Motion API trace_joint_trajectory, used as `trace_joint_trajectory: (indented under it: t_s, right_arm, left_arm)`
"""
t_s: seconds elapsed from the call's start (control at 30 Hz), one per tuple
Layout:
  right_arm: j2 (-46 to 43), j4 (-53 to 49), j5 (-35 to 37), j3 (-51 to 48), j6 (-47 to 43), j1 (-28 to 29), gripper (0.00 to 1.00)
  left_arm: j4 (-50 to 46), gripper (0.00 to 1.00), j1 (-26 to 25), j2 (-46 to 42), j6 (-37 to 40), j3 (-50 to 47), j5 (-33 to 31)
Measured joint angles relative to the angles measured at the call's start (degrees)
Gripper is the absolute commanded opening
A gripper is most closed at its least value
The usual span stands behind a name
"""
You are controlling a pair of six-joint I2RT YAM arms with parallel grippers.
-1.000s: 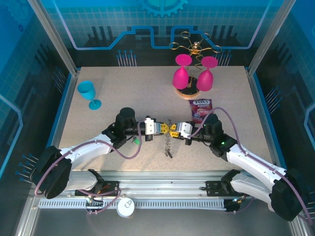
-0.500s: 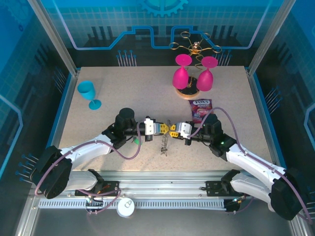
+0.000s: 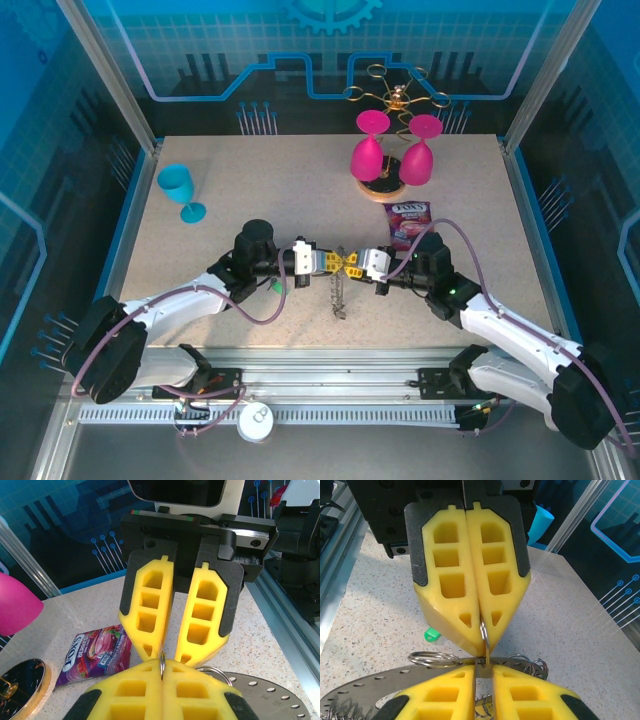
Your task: Put the keys on the keyring
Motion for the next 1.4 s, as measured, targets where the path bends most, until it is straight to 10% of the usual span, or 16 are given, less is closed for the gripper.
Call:
trace_joint_trajectory:
  t_s: [1.07, 1.4]
  right_arm:
    - [3.8, -3.9, -0.3, 1.9, 0.2, 0.2, 0.00]
    - [5.5, -10.6, 1.6, 4.8, -2.2, 2.3, 0.00]
  left_arm:
    - [-5.5, 0.11, 0.1, 0.8, 1.5, -0.2, -4.2]
    - [-13.9, 0.01, -0.5, -1.1, 4.9, 0.1, -7.2]
